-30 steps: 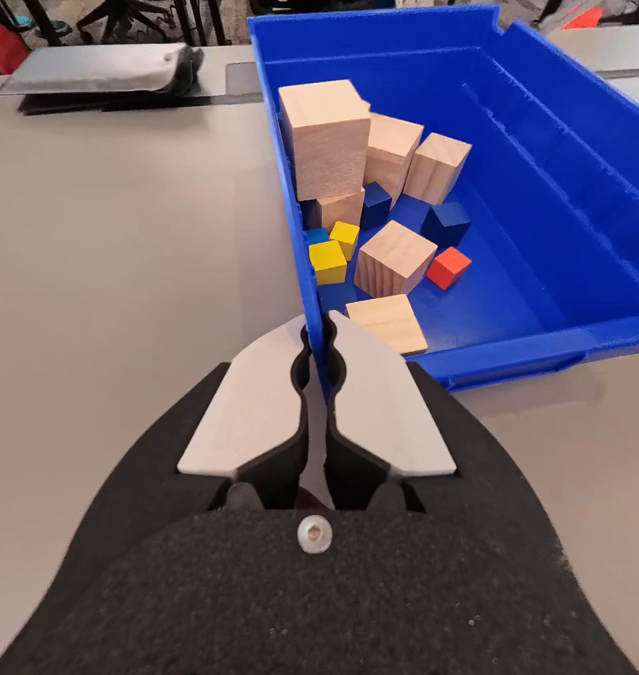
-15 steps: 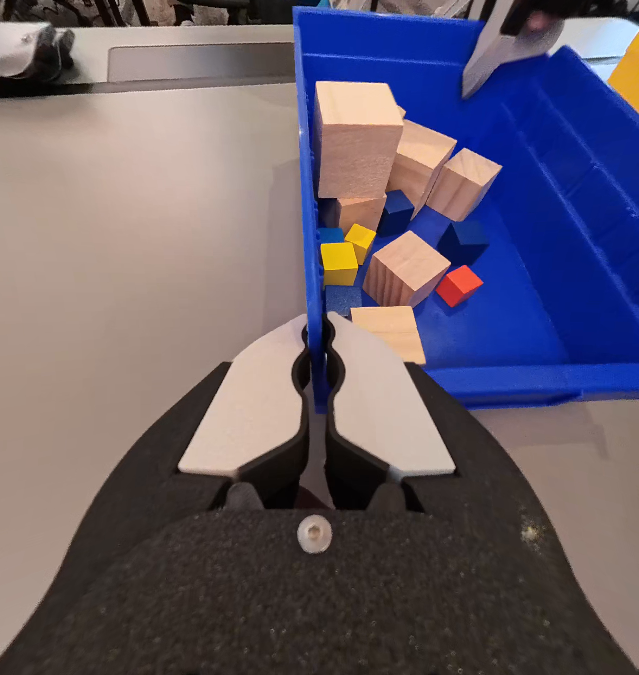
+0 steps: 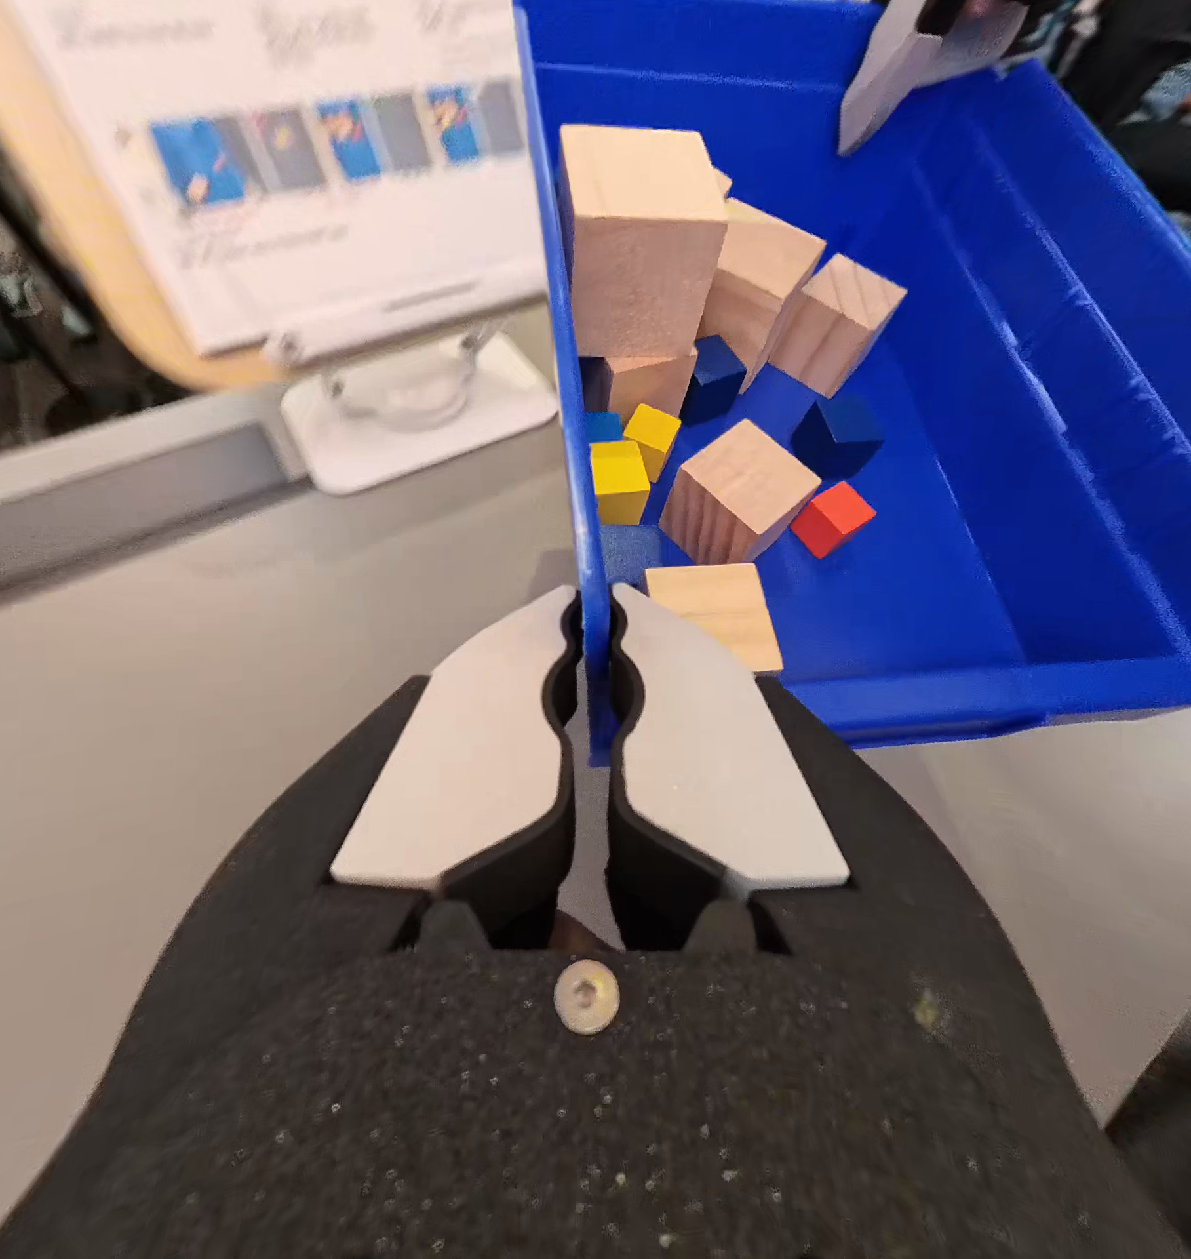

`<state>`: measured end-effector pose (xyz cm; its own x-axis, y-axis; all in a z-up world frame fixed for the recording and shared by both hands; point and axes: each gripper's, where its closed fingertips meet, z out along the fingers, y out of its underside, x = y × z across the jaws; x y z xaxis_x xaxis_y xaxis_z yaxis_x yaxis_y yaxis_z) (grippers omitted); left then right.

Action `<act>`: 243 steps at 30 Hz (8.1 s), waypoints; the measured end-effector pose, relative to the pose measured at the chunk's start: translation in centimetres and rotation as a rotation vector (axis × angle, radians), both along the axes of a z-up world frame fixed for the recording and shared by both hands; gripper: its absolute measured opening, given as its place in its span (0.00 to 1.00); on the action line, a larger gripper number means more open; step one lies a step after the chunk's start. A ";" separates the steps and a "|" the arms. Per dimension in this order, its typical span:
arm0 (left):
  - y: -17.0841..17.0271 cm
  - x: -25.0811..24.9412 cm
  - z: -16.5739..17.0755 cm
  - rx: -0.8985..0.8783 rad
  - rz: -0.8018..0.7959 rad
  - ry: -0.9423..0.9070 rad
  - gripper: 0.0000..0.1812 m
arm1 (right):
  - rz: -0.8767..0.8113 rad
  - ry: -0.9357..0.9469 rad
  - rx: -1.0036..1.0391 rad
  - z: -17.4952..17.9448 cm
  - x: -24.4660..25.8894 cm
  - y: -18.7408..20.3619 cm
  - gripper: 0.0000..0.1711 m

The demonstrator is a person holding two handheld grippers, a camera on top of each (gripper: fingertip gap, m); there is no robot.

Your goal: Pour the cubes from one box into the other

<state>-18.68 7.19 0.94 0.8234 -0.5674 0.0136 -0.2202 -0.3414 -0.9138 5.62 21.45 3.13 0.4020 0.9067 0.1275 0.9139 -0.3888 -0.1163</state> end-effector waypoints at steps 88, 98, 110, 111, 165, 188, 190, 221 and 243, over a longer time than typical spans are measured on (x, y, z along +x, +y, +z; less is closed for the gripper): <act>12.5 19.8 11.6 1.084 0.164 0.239 0.02 | -0.319 0.391 1.619 17.0 22.8 -6.4 0.02; 0.8 -7.1 1.3 0.320 0.304 0.296 0.01 | 0.019 0.188 0.747 9.4 -7.9 -1.6 0.03; -3.4 -30.5 -10.4 -0.284 0.472 0.126 0.02 | 0.303 0.031 0.078 -11.9 -40.5 7.0 0.07; -3.1 -31.4 -10.9 -0.301 0.479 0.112 0.02 | 0.296 0.035 0.048 -12.5 -41.5 7.5 0.07; -47.5 -10.9 -15.0 -0.145 0.429 0.013 0.28 | -0.333 0.896 0.480 -16.7 -7.9 -70.0 0.24; -71.9 6.9 -14.0 -0.202 0.008 -0.061 0.26 | -1.109 0.933 0.610 -17.9 16.1 -101.7 0.24; -73.2 9.6 -14.3 -0.206 -0.051 -0.046 0.26 | -1.174 0.896 0.688 -17.6 18.2 -106.2 0.24; -72.8 75.4 -18.0 -0.057 -0.690 0.212 0.27 | -1.480 0.422 0.821 -23.8 75.9 -111.9 0.26; -59.2 88.7 -26.3 -0.281 -0.529 0.097 0.25 | -1.329 0.272 0.186 -54.4 102.4 -81.9 0.27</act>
